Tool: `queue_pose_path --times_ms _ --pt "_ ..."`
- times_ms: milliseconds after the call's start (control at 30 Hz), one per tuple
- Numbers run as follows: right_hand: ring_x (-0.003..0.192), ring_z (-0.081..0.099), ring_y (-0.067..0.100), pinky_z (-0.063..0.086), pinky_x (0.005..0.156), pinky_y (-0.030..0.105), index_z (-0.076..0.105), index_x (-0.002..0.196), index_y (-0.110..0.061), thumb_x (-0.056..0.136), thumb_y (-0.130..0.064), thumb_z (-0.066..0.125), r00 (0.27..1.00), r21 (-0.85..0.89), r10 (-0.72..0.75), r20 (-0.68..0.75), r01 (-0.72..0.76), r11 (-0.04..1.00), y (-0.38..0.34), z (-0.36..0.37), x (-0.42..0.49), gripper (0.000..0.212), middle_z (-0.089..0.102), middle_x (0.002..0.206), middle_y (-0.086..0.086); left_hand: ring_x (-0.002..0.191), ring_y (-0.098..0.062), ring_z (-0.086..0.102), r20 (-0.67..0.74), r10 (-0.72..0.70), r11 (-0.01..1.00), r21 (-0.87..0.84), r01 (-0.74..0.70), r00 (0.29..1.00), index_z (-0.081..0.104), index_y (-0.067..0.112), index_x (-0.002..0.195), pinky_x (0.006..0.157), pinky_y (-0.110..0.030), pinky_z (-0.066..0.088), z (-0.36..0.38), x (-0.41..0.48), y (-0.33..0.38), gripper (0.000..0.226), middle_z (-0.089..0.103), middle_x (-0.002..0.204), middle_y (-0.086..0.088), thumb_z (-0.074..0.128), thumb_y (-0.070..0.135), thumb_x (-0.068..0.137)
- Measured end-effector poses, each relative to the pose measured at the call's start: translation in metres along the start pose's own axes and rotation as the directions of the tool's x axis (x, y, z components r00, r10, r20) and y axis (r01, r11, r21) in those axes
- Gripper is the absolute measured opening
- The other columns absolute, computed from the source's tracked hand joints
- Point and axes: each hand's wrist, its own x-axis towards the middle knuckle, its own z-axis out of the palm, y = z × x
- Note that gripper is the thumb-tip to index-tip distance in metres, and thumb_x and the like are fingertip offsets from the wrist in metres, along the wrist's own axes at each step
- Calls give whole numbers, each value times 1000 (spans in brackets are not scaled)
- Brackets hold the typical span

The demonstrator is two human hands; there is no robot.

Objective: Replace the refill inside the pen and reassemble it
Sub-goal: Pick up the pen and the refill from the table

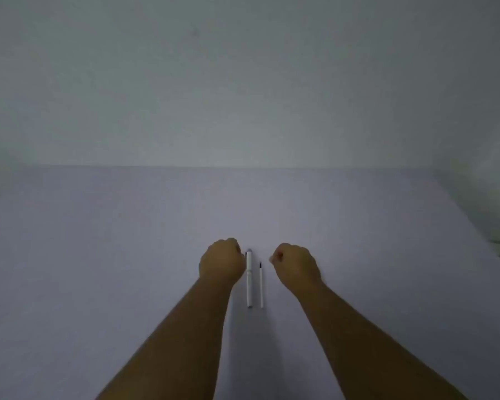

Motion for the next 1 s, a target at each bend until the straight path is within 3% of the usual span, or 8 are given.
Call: queue_pose_path --times_ms 233,467,600,700,800,933,1000 --pt "88 62 25 50 72 33 66 96 -13 92 -33 50 999 22 42 19 -43 999 16 26 6 26 69 95 8 73 -22 60 180 -192 965 -144 219 965 65 10 91 64 -28 46 45 5 -4 28 66 87 -7 68 34 78" --pt "87 62 23 52 73 34 68 92 -12 90 -27 54 999 140 21 44 -27 990 18 35 6 21 70 92 8 65 -18 58 184 -254 938 -194 288 949 69 8 91 57 -25 47 54 6 -10 19 68 84 -7 63 22 78" --pt "84 61 20 47 71 28 68 95 -12 90 -32 55 995 292 60 82 -81 953 7 32 10 24 70 95 6 57 -5 54 115 -199 892 -390 229 973 69 12 93 41 -13 38 44 1 -15 18 62 72 3 64 22 79" --pt "83 62 22 47 73 32 69 93 -7 88 -41 56 975 490 174 140 -221 843 -7 25 14 36 71 93 9 63 -4 57 98 -77 864 -489 115 992 67 19 99 48 -11 41 38 -7 -13 18 63 76 8 64 25 82" --pt "73 60 23 52 76 38 67 76 -9 86 -38 60 957 563 220 189 -289 774 -18 14 17 31 67 78 10 60 -4 56 128 31 887 -461 32 991 69 20 96 50 -10 42 36 -16 -10 14 62 70 12 62 27 86" --pt "64 57 21 53 73 39 63 64 -12 86 -31 61 942 588 257 215 -335 736 -22 11 20 29 60 64 5 66 -8 57 207 58 869 -492 53 977 66 21 87 62 -20 46 32 -18 -9 11 64 73 6 57 27 89" --pt "59 55 20 50 66 37 61 59 -14 88 -30 57 921 661 335 197 -377 649 -19 12 21 33 59 60 4 73 -13 59 281 86 902 -428 45 956 65 18 89 70 -24 50 31 -19 -10 13 66 81 1 56 27 89"
